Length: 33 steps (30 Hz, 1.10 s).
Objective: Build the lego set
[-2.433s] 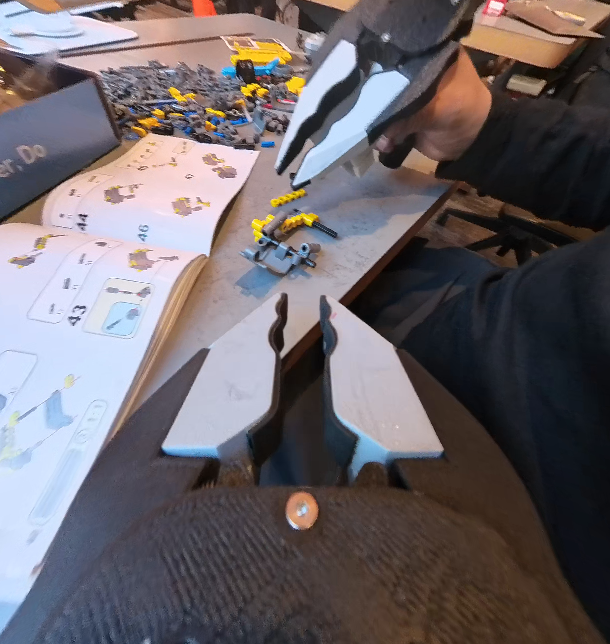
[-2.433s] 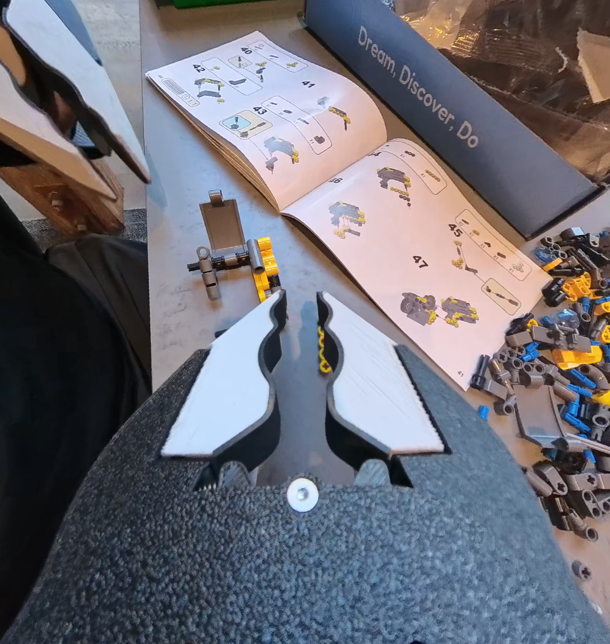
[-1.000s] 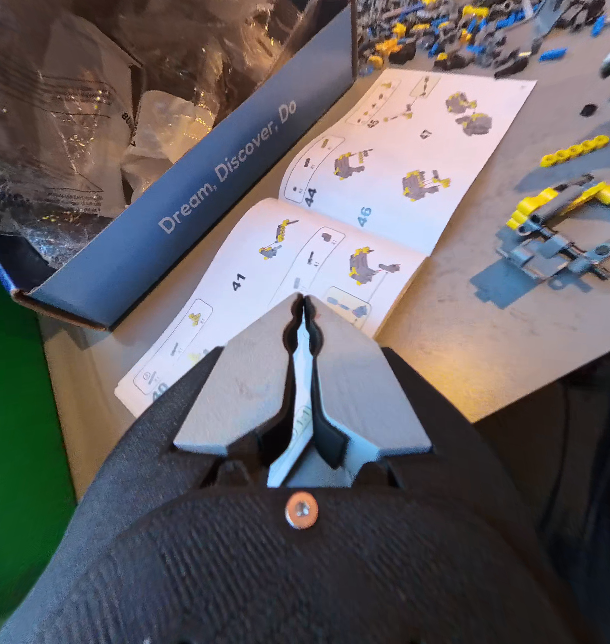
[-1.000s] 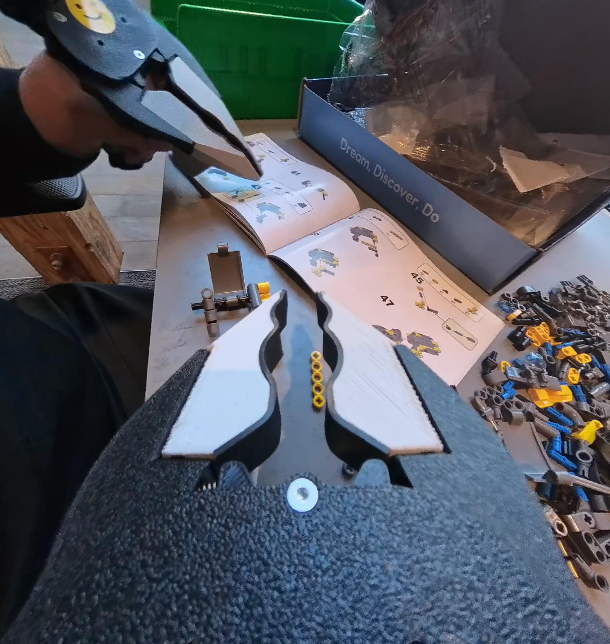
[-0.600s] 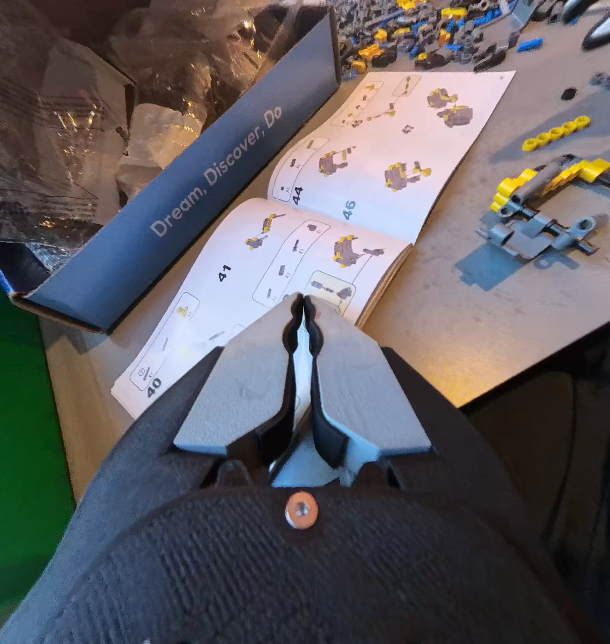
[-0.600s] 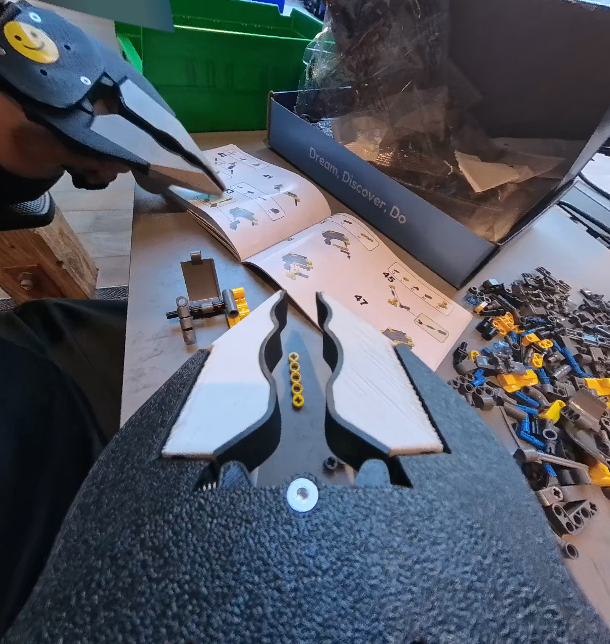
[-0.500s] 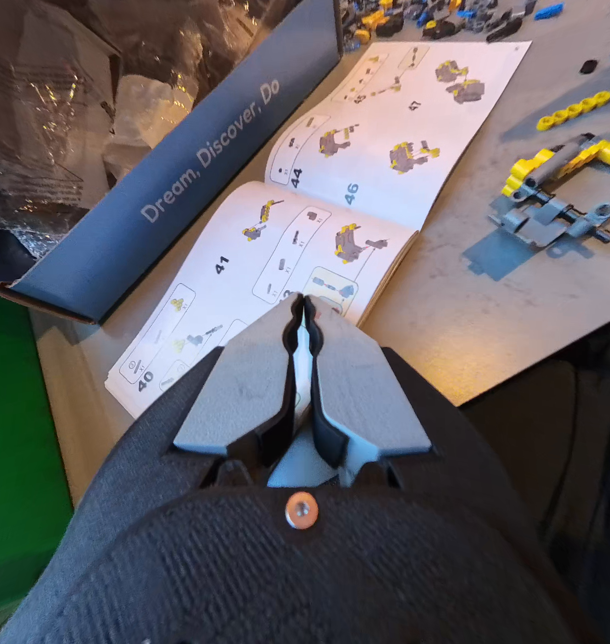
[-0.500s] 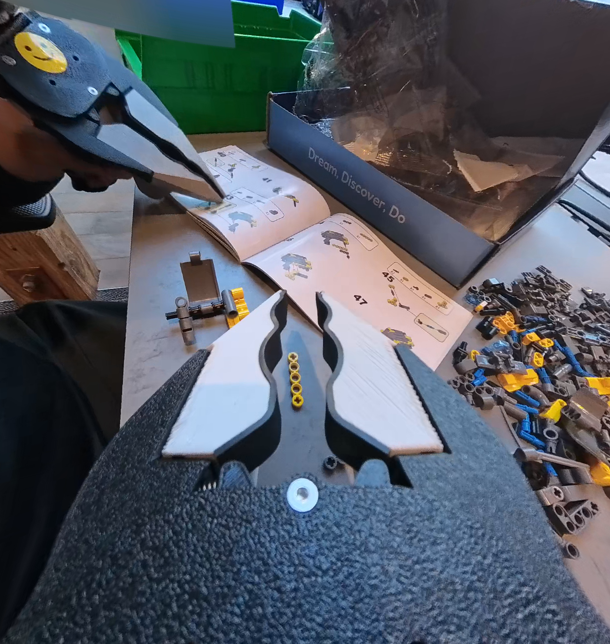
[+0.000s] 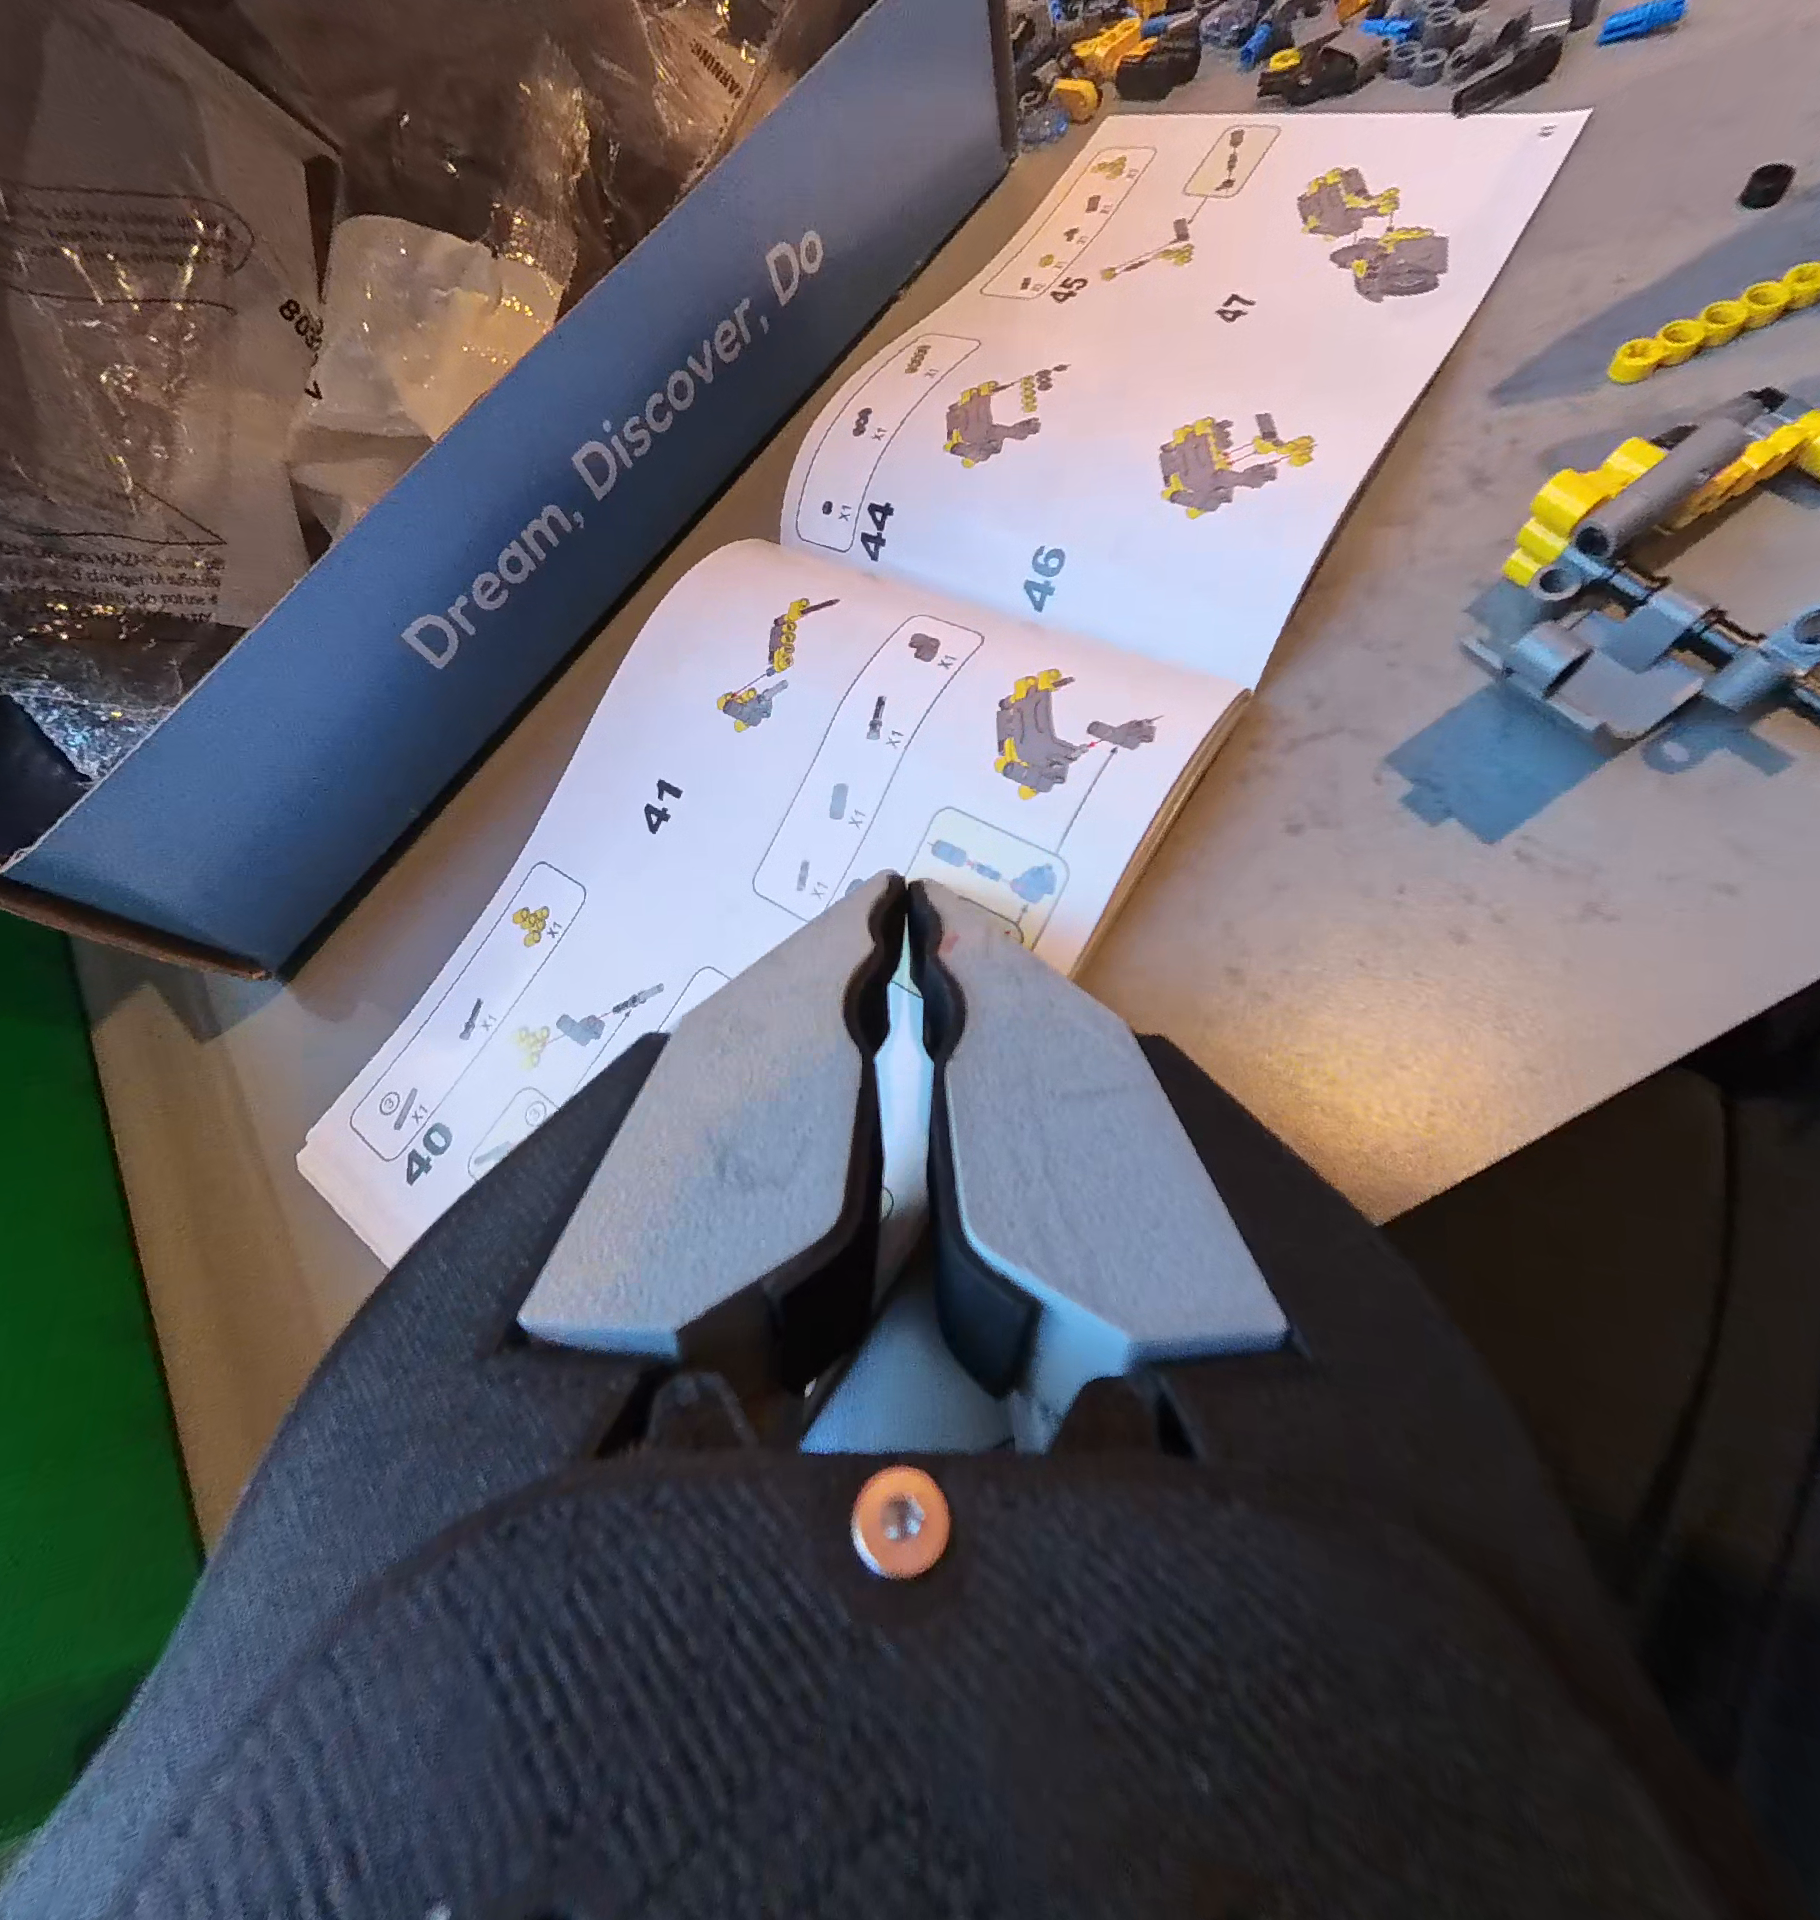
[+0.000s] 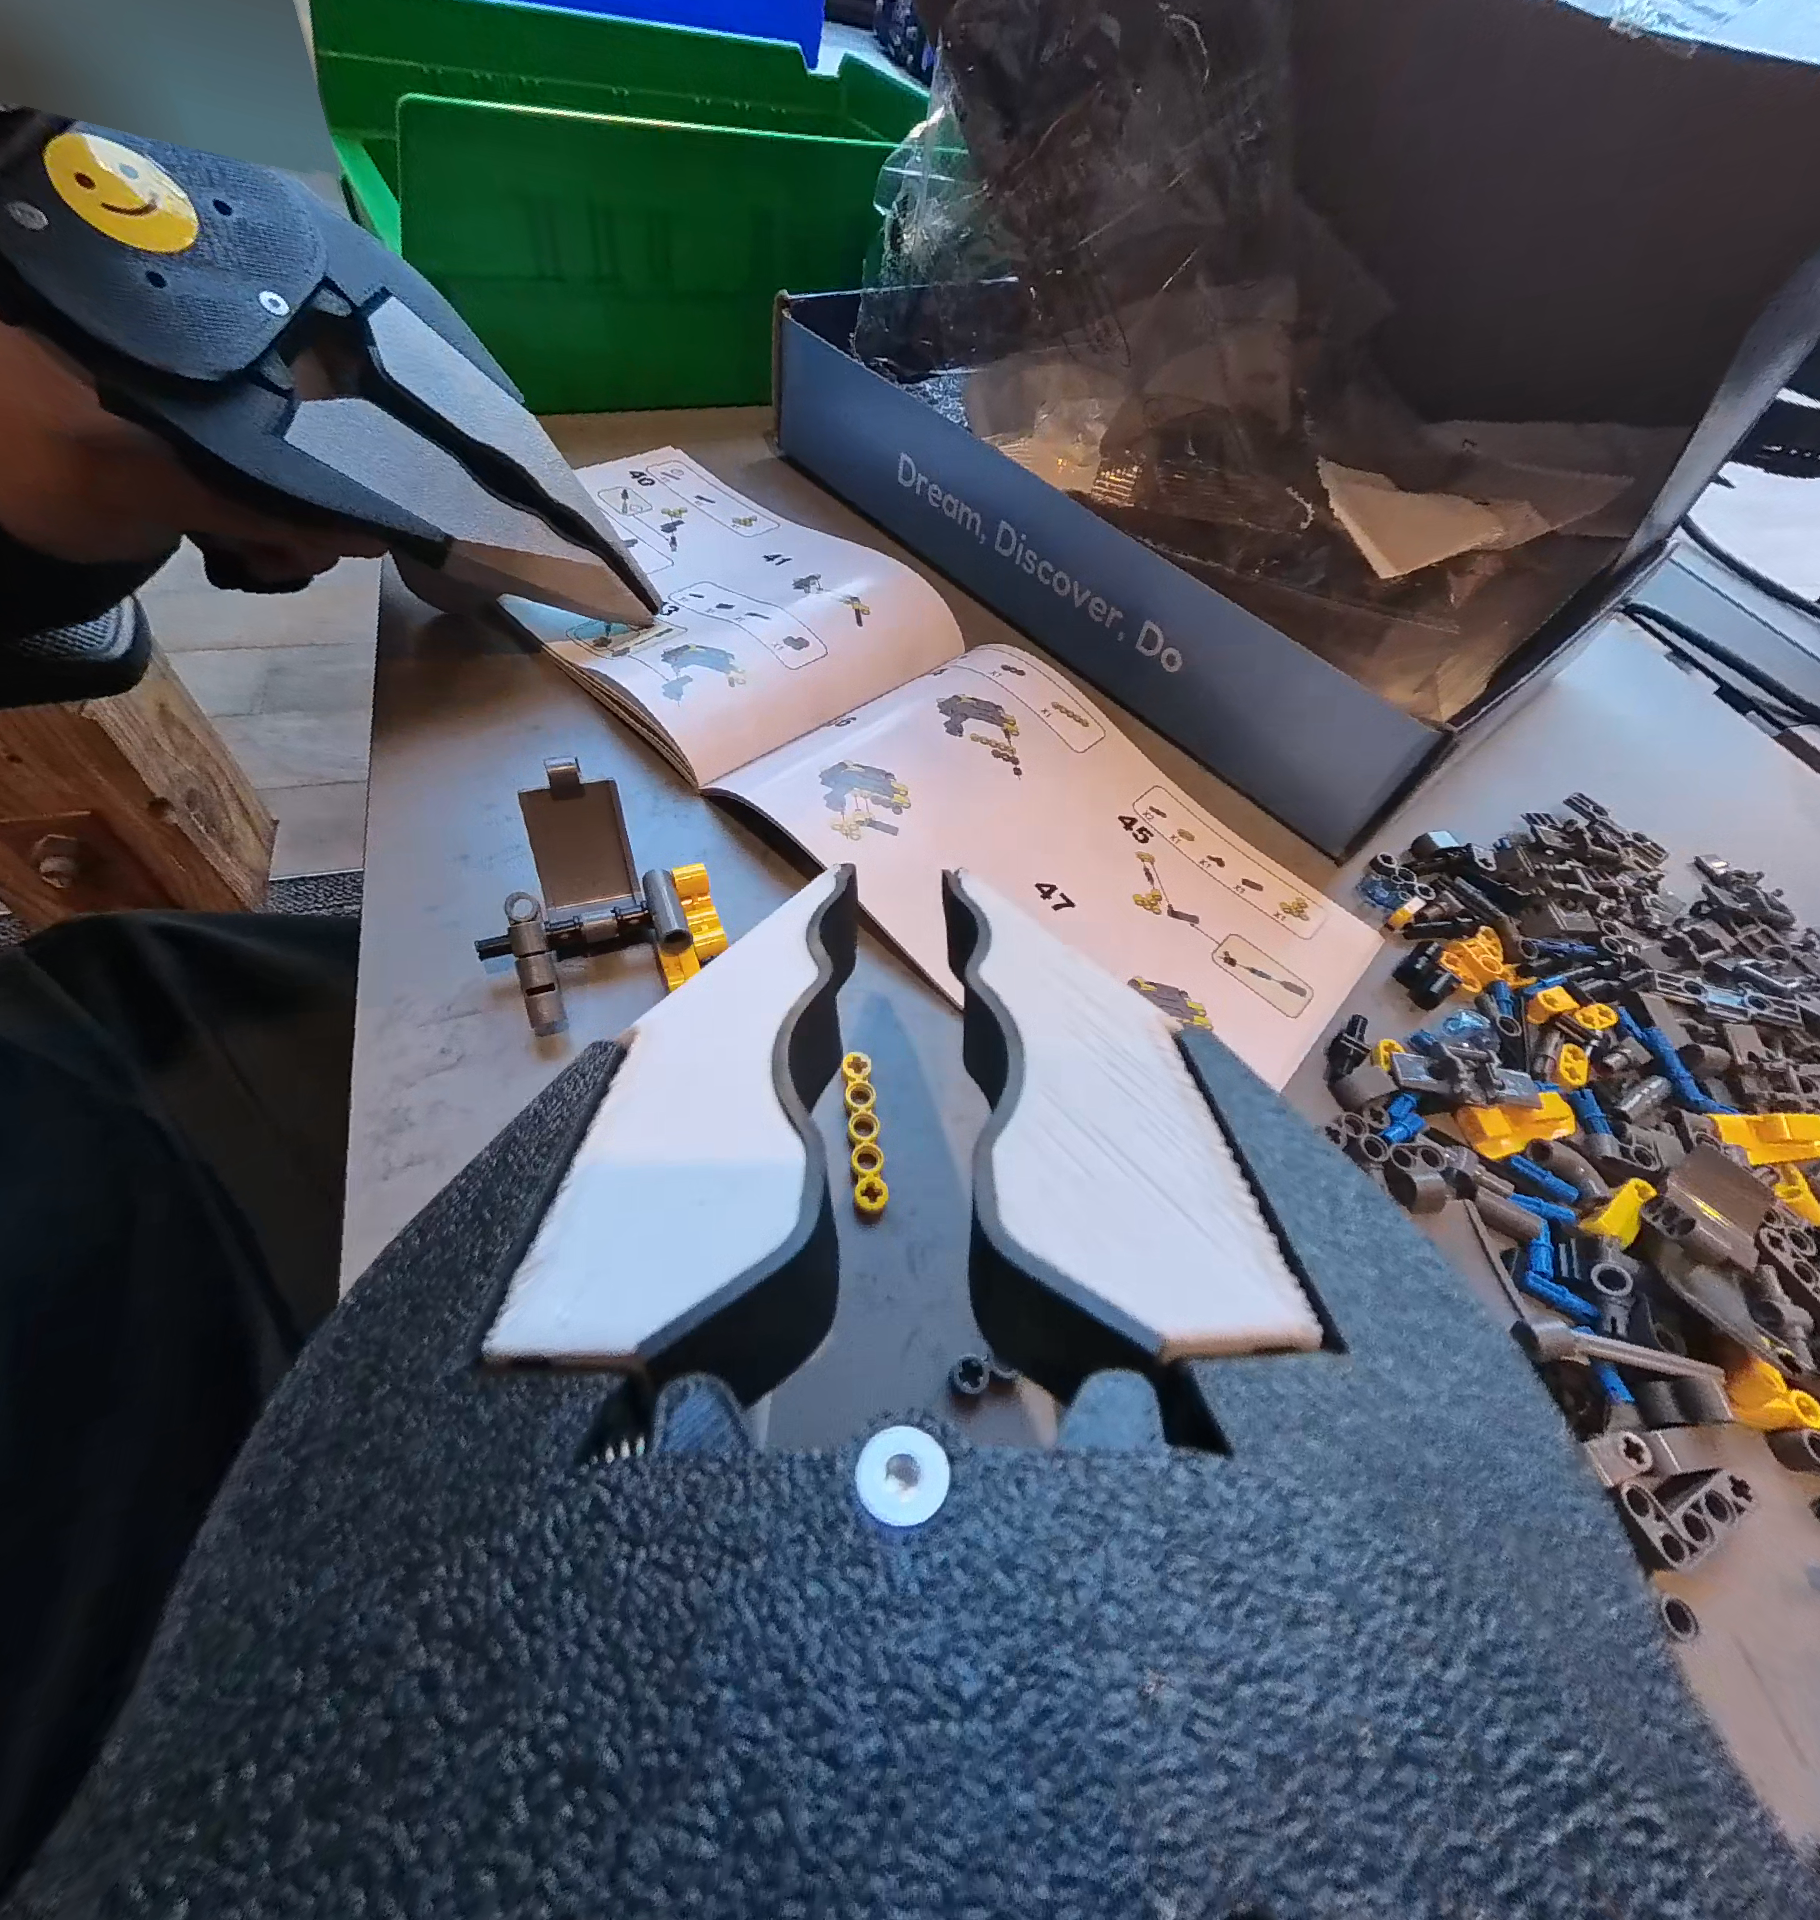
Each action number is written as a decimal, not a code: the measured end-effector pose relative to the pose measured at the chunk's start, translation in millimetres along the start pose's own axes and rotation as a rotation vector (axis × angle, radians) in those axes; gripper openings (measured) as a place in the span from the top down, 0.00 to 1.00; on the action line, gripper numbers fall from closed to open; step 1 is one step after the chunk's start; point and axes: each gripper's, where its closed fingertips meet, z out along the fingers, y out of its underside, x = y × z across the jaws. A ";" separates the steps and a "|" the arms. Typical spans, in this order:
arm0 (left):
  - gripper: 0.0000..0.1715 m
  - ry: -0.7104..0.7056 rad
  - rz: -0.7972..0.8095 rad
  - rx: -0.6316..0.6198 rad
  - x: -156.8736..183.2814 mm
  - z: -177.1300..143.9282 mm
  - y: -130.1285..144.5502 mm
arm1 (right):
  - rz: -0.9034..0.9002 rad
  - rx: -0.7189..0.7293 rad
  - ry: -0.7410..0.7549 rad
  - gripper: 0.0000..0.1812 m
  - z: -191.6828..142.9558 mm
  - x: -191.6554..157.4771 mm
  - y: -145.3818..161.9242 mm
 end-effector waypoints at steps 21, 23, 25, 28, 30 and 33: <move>1.00 0.013 0.047 0.023 10.8 -1.3 -6.7 | -0.038 -0.003 0.017 0.91 0.0 -1.6 -0.1; 1.00 0.017 0.045 0.022 10.9 -1.0 -6.3 | -0.037 -0.003 0.016 0.91 0.1 -1.5 -0.1; 1.00 0.019 0.043 0.021 11.0 -0.6 -6.0 | -0.032 -0.003 0.014 0.91 0.1 -1.1 0.0; 1.00 0.023 0.041 0.020 11.2 0.2 -5.5 | -0.028 0.000 0.012 0.91 0.0 -0.8 -0.2; 1.00 0.025 0.040 0.017 11.4 0.9 -5.0 | -0.028 0.001 0.011 0.91 0.0 -0.8 -0.4; 1.00 0.028 0.040 0.016 12.0 1.7 -4.5 | -0.029 0.000 0.010 0.91 0.0 -1.0 -0.2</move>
